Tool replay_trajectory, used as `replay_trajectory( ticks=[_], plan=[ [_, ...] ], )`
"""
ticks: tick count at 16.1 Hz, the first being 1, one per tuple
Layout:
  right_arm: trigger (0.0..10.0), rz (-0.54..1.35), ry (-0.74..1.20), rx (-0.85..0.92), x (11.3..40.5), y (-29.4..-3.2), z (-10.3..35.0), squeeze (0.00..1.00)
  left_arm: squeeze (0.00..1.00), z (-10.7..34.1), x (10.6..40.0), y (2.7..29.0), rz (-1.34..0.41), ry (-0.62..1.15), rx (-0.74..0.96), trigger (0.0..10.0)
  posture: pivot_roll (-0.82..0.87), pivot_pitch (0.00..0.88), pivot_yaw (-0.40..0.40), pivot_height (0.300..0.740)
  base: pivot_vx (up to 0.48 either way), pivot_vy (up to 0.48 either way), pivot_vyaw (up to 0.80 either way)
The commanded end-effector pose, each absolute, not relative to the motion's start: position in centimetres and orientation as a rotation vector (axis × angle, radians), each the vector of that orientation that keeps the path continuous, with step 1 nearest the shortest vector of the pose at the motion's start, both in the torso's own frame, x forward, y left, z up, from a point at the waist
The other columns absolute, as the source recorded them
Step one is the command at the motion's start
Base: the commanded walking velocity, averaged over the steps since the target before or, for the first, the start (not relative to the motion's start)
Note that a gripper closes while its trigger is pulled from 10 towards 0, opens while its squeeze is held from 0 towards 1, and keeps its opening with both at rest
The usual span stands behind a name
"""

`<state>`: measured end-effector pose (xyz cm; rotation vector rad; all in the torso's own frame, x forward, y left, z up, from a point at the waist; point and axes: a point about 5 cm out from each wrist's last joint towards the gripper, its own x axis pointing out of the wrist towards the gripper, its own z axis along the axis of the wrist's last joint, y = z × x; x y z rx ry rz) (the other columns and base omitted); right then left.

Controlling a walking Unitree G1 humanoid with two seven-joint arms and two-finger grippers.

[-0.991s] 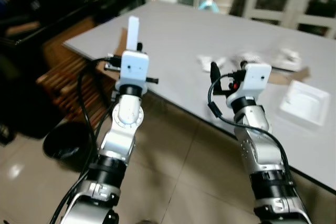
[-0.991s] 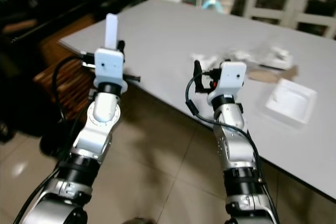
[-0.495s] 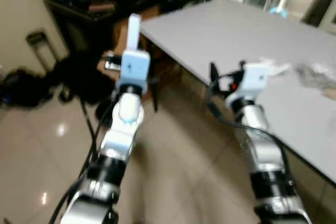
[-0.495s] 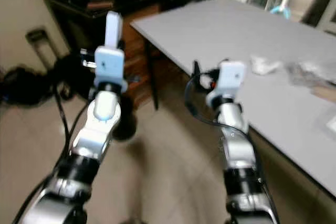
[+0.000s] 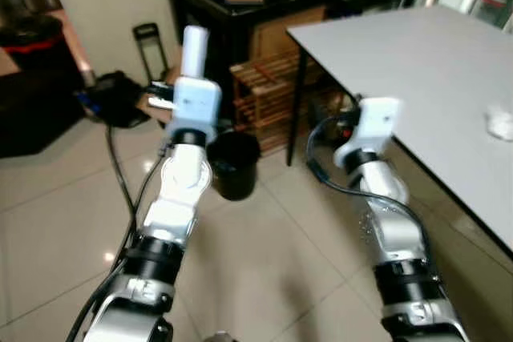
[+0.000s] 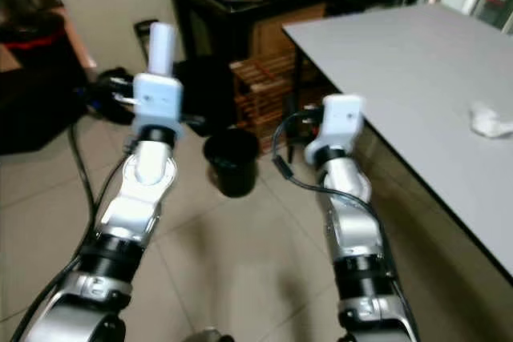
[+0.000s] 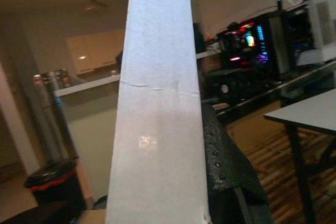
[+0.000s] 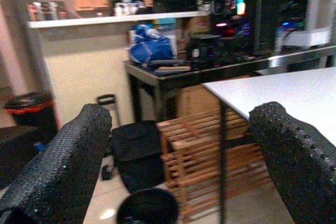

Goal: Picking trash to rubbish bin

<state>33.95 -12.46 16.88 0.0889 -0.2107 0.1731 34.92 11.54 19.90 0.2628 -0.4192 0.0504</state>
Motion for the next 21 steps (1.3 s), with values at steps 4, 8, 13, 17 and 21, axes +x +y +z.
replay_trajectory(
  ticks=[4,8,13,17,21],
  plan=[
    [10.0,0.155,-0.195,0.083,34.0,-13.2,16.6,0.0,0.0,19.8,34.9,10.4,0.007,-0.415,0.247,10.0,-0.09,0.021,0.055,0.74,0.0,0.0,0.0],
    [10.0,0.157,-0.186,0.077,34.1,-13.2,16.5,0.0,0.0,19.2,34.9,9.9,-0.045,-0.384,0.234,10.0,-0.09,0.012,0.056,0.74,0.0,0.0,0.0],
    [10.0,0.173,-0.174,0.072,34.1,-12.9,16.3,0.0,0.0,19.2,35.0,9.7,-0.07,-0.37,0.214,10.0,-0.09,0.018,0.057,0.74,0.0,0.0,0.0],
    [10.0,0.181,-0.167,0.065,34.1,-12.8,16.2,0.0,0.0,19.0,35.0,9.8,-0.067,-0.356,0.217,10.0,-0.09,0.027,0.055,0.74,0.272,0.0,0.0],
    [10.0,0.184,-0.163,0.06,34.1,-12.9,16.2,0.0,0.0,19.1,35.1,9.9,-0.06,-0.354,0.217,10.0,-0.09,0.029,0.053,0.74,0.302,0.0,0.0]
  ],
)
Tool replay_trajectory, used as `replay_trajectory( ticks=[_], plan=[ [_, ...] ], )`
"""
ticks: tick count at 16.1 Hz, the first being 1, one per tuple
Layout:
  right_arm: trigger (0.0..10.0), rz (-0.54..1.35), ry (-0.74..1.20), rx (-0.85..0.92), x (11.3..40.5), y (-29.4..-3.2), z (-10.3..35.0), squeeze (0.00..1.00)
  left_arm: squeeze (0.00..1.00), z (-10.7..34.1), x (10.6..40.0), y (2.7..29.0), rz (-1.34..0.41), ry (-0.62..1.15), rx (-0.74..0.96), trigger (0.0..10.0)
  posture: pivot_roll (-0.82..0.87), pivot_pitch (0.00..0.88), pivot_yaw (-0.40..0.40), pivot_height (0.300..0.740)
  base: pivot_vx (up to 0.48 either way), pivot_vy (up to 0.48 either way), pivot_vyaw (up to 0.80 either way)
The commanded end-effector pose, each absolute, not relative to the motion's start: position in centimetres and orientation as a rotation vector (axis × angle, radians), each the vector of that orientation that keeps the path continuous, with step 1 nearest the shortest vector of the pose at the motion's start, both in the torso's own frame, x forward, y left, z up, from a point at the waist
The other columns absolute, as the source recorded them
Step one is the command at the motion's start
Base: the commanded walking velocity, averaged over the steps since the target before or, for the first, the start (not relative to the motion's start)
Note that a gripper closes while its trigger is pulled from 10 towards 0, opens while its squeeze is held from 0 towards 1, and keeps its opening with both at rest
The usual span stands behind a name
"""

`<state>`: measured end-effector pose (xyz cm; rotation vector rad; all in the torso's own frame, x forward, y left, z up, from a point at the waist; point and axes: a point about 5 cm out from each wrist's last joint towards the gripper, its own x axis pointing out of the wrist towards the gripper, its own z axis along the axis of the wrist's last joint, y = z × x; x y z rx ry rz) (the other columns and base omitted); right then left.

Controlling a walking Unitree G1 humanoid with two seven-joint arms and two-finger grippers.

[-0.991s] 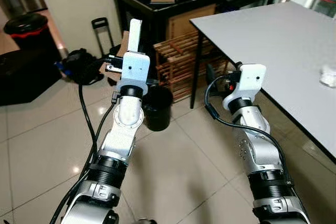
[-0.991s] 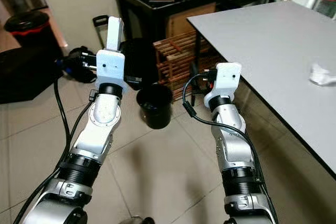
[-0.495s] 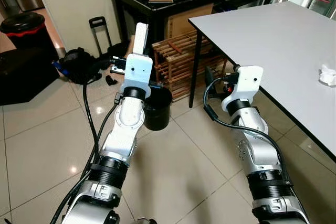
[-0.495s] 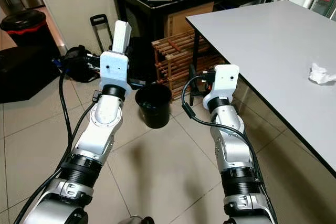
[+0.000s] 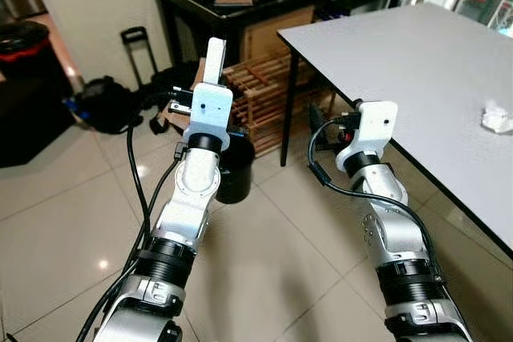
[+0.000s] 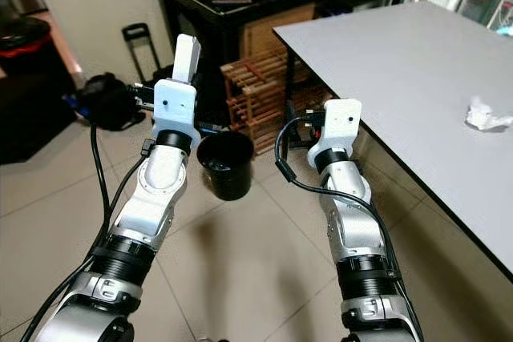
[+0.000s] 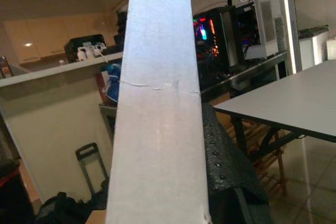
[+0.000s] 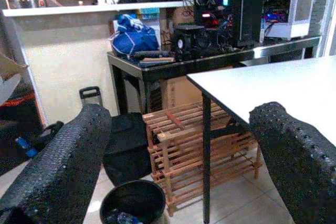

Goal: Picking trash to rubbish bin

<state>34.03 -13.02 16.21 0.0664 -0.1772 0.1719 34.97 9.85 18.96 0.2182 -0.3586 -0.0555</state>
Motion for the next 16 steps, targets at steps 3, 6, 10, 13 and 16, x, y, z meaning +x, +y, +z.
replay_trajectory(
  ticks=[3,6,10,13,16],
  plan=[
    [10.0,0.191,-0.161,0.056,34.12,-12.69,16.11,0.0,0.0,19.08,35.13,9.99,-0.056,-0.351,0.22,10.0,-0.08,0.032,0.052,0.74,0.33,0.0,0.0],
    [10.0,0.193,-0.165,0.048,34.12,-12.71,16.17,0.0,0.0,19.1,35.16,10.0,-0.055,-0.349,0.222,10.0,-0.08,0.037,0.052,0.74,0.334,0.0,0.18],
    [10.0,0.186,-0.157,0.055,34.1,-12.79,16.01,0.0,0.0,19.1,35.16,10.01,-0.057,-0.348,0.224,10.0,-0.08,0.038,0.053,0.74,0.333,0.0,0.34],
    [10.0,0.188,-0.152,0.049,34.11,-12.75,15.91,0.0,0.0,19.09,35.17,10.02,-0.059,-0.347,0.226,10.0,-0.08,0.038,0.054,0.74,0.331,0.0,0.0],
    [10.0,0.19,-0.148,0.05,34.11,-12.65,15.84,0.0,0.0,19.12,35.2,10.04,-0.06,-0.348,0.227,10.0,-0.08,0.037,0.056,0.74,0.33,0.0,0.0]
  ],
)
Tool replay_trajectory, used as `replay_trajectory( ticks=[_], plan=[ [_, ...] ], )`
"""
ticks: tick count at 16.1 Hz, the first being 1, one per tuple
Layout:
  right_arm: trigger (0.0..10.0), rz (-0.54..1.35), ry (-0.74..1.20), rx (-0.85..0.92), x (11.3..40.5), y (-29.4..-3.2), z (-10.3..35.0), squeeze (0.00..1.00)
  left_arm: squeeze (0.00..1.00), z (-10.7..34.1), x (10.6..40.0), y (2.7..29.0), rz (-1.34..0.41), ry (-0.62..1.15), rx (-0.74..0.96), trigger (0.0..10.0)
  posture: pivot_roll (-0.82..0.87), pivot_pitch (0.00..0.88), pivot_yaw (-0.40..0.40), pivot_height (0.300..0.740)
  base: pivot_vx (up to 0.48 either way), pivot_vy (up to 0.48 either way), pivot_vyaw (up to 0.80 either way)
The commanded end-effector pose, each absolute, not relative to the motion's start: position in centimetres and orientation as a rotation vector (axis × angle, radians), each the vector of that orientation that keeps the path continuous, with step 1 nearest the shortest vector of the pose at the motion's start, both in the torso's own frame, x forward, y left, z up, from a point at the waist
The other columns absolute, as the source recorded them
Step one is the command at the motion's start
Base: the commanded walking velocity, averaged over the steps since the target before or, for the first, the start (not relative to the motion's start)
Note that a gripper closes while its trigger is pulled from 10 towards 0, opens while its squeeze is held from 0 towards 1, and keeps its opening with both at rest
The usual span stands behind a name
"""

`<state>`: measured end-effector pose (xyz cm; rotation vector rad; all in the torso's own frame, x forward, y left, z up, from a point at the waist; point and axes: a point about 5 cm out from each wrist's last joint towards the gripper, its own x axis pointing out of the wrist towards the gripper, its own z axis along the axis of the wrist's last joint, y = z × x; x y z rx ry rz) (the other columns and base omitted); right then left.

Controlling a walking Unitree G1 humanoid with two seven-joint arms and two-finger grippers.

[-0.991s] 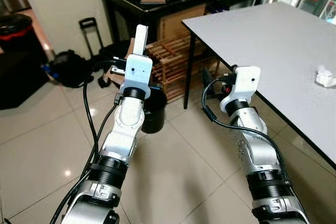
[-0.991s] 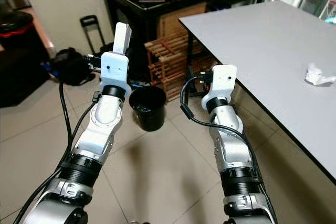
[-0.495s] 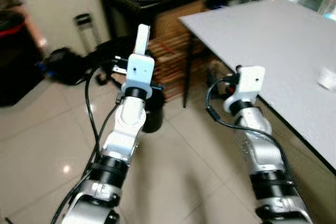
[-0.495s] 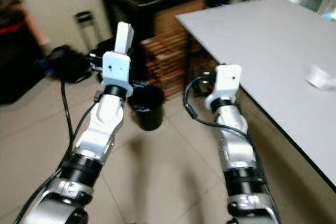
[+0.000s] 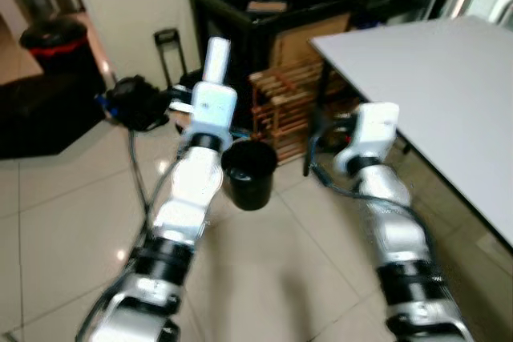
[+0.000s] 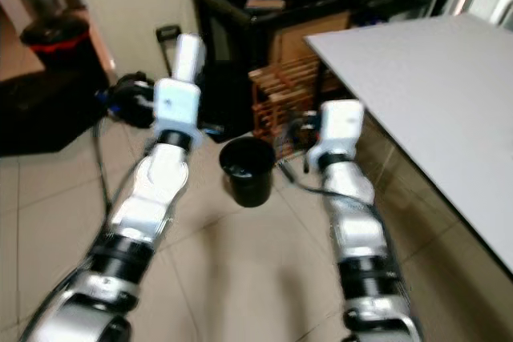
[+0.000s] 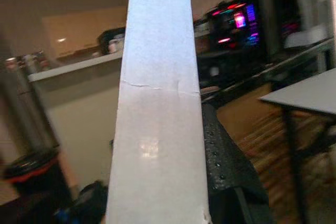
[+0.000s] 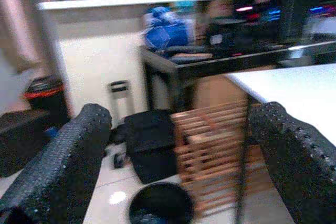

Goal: Picking trash to rubbish bin

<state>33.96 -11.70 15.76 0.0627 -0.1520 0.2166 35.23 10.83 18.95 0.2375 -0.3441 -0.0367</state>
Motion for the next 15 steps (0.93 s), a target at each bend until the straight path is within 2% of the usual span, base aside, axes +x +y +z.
replay_trajectory(
  ticks=[1,9,11,15],
  plan=[
    [10.0,0.192,-0.147,0.05,34.1,-12.65,15.79,0.0,0.0,19.08,35.18,10.03,-0.059,-0.347,0.226,10.0,-0.08,0.034,0.056,0.74,0.33,0.0,0.0],
    [10.0,0.179,-0.123,0.069,34.27,-12.81,15.56,0.0,0.0,18.77,35.15,9.97,-0.066,-0.335,0.223,10.0,-0.09,0.009,0.061,0.74,0.341,0.0,0.0],
    [10.0,0.177,-0.119,0.072,34.25,-12.77,15.37,0.0,0.0,18.77,35.14,9.88,-0.07,-0.336,0.224,10.0,-0.09,0.003,0.061,0.74,0.349,0.0,-0.8],
    [10.0,0.17,-0.144,0.058,34.26,-12.75,15.63,0.0,0.0,18.84,35.17,9.82,-0.078,-0.339,0.227,10.0,-0.09,0.0,0.066,0.74,0.347,0.0,0.0]
  ],
)
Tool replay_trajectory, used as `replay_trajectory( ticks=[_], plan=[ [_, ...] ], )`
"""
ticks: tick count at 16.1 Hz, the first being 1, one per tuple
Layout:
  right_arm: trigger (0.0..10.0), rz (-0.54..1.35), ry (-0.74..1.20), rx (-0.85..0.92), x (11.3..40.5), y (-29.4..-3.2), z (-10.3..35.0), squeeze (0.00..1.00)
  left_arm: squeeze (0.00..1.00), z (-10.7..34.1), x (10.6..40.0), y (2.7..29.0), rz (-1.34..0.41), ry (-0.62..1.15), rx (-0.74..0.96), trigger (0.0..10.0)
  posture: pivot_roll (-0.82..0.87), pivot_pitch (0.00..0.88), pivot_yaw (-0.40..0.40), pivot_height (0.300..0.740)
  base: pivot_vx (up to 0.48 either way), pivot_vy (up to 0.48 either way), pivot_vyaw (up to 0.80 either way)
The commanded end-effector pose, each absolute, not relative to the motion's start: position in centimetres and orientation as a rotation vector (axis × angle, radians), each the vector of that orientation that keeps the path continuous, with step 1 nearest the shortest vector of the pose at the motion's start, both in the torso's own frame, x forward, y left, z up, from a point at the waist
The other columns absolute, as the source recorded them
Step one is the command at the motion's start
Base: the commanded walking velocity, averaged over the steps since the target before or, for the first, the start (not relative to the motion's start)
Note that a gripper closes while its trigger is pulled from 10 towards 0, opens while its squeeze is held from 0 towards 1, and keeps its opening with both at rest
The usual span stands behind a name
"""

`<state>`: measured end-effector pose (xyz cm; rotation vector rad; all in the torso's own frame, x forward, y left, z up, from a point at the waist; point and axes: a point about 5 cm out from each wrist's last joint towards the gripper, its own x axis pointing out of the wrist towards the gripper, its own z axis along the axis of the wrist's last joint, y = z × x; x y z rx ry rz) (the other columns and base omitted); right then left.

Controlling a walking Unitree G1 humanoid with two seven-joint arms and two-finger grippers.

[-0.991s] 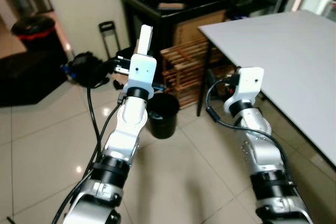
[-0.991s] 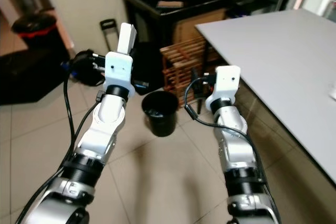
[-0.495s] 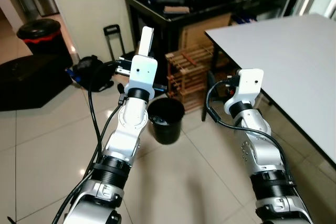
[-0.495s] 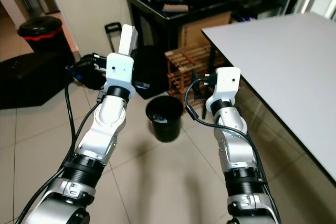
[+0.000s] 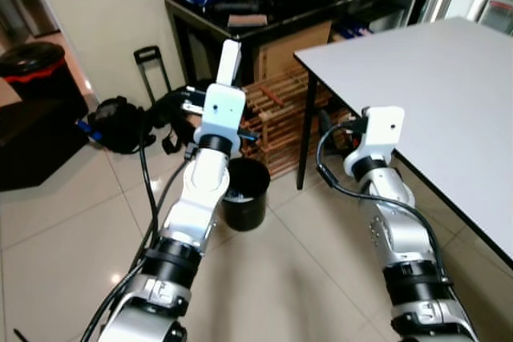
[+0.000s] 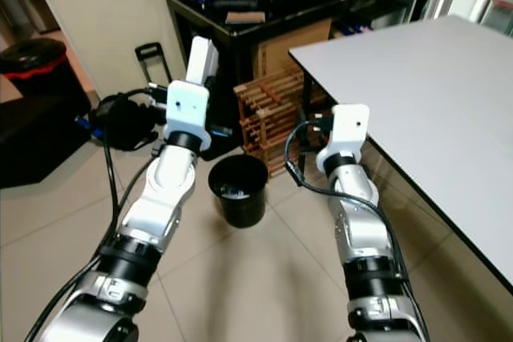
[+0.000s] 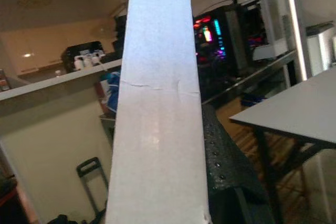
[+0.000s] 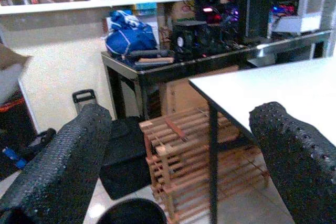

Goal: Picking trash to rubbish bin

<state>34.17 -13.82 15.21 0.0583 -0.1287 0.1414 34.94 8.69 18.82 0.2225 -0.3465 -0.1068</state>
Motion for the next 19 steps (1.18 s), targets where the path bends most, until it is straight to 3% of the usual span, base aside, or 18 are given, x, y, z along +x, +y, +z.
replay_trajectory(
  ticks=[1,19],
  plan=[
    [10.0,0.176,-0.146,0.057,34.29,-12.64,15.7,0.0,0.0,18.89,35.21,9.8,-0.079,-0.34,0.227,10.0,-0.09,0.0,0.068,0.74,0.345,0.0,0.0],
    [10.0,0.197,-0.145,0.054,34.39,-12.36,15.61,0.0,0.0,19.1,35.51,9.88,-0.067,-0.339,0.223,10.0,-0.08,0.001,0.056,0.74,0.38,0.0,0.0]
  ],
)
